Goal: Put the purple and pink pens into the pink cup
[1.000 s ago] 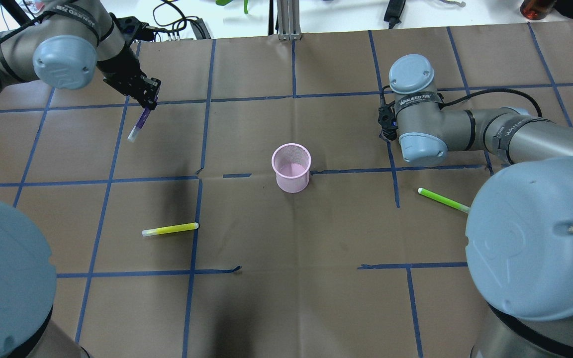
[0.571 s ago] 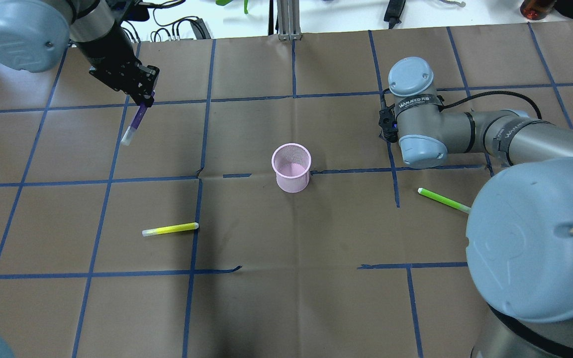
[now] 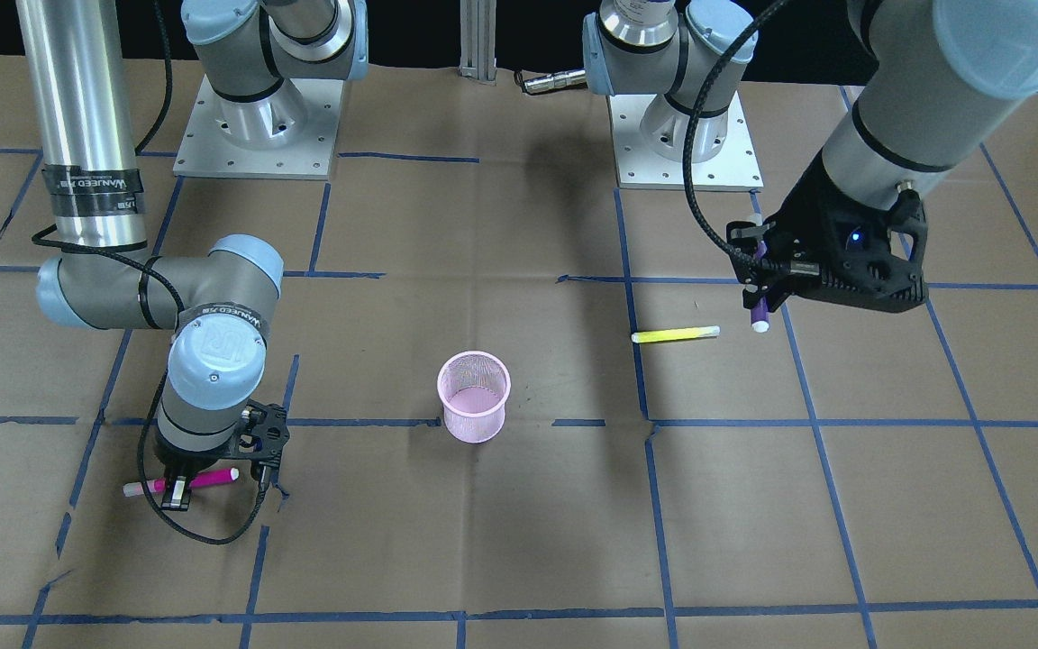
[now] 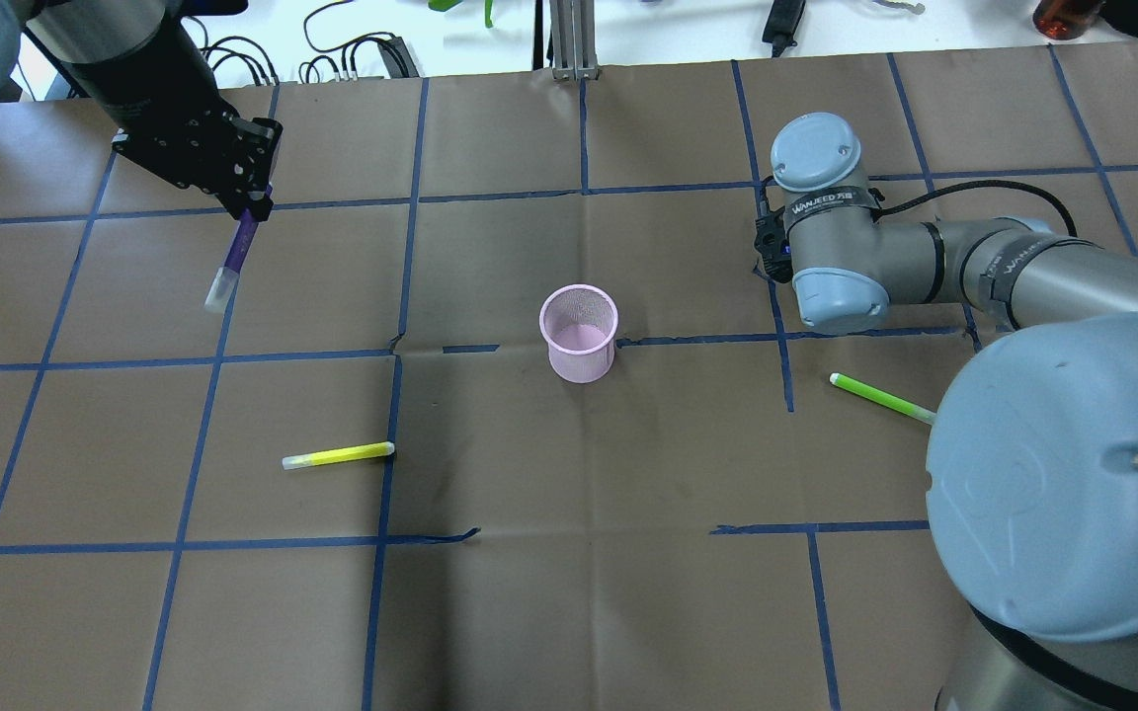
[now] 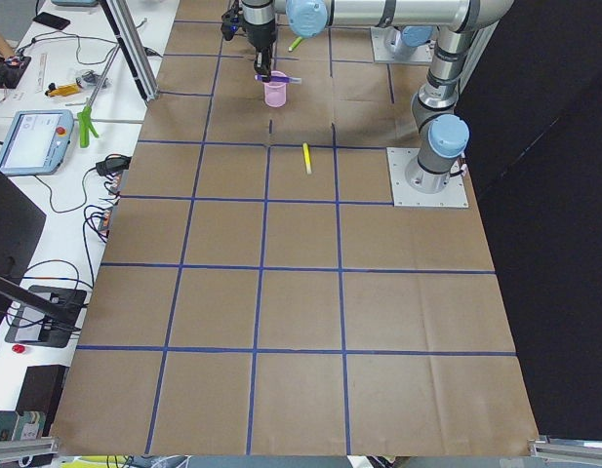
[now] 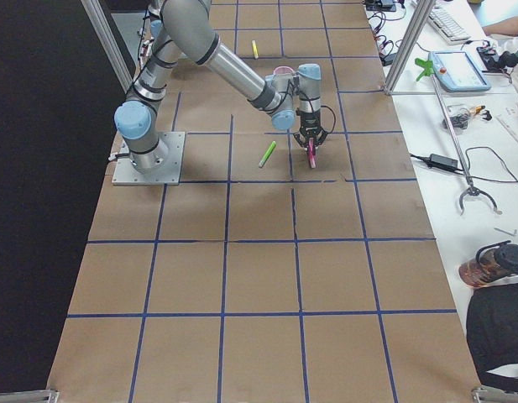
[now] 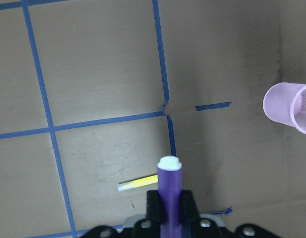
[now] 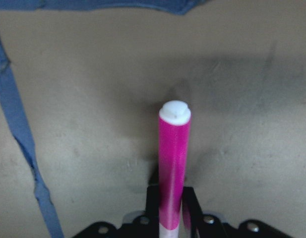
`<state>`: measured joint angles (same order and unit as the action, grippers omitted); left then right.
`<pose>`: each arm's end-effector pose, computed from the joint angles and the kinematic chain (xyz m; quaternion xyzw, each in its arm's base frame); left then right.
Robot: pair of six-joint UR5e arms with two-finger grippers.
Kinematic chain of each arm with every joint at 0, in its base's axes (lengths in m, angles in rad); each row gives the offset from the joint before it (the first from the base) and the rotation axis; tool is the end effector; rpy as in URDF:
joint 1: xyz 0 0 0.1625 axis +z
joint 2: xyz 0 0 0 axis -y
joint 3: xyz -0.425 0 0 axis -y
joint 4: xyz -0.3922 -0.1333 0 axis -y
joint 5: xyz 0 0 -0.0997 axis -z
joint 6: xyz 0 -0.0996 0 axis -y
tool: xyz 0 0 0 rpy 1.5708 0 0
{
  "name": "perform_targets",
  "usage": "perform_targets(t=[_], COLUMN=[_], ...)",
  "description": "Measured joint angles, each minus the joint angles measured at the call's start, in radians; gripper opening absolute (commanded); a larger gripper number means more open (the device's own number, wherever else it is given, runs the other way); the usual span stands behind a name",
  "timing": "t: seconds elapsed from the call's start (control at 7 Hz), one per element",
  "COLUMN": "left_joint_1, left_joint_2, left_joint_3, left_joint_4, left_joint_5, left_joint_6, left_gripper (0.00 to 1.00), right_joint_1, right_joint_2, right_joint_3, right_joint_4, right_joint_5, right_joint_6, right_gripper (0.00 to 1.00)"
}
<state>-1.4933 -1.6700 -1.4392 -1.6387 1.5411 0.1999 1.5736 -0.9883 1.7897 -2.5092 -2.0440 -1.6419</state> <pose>-0.0948 -0.5391 0.4951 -0.0609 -0.9979 -0.0155 0.0172 0.0896 -0.6173 0.1615 0.6997 -0.6717 -0.1255 0.2082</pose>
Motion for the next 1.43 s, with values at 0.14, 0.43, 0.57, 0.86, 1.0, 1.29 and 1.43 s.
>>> perform_targets(t=[0.14, 0.43, 0.57, 0.86, 1.0, 1.29, 1.43], left_joint_1=[-0.003, -0.028, -0.048, -0.082, -0.094, -0.102, -0.103], left_joint_2=[0.011, 0.019, 0.023, 0.028, 0.034, 0.043, 0.046], left_joint_3=[-0.004, -0.007, -0.010, -0.024, -0.036, -0.051, -0.054], left_joint_4=[-0.009, -0.013, -0.014, -0.011, -0.006, -0.001, 0.000], left_joint_5=[0.001, 0.002, 0.002, -0.003, -0.003, -0.002, -0.002], left_joint_6=[-0.006, -0.046, -0.075, -0.152, -0.176, -0.180, -0.178], left_gripper=[0.00, 0.00, 0.00, 0.00, 0.00, 0.00, 0.00], right_joint_1=[0.001, 0.008, 0.010, 0.010, 0.010, 0.008, 0.006], right_joint_2=[0.000, -0.001, -0.002, -0.011, -0.031, -0.110, -0.154], right_joint_3=[0.000, 0.000, -0.002, -0.011, -0.014, -0.023, -0.026], right_joint_4=[0.000, 0.000, 0.001, 0.007, 0.018, 0.088, 0.118], right_joint_5=[-0.004, -0.013, -0.014, -0.024, -0.028, -0.030, -0.023], right_joint_6=[0.001, 0.002, 0.001, -0.007, -0.019, -0.027, -0.027], right_gripper=[0.08, 0.05, 0.05, 0.05, 0.03, 0.03, 0.03])
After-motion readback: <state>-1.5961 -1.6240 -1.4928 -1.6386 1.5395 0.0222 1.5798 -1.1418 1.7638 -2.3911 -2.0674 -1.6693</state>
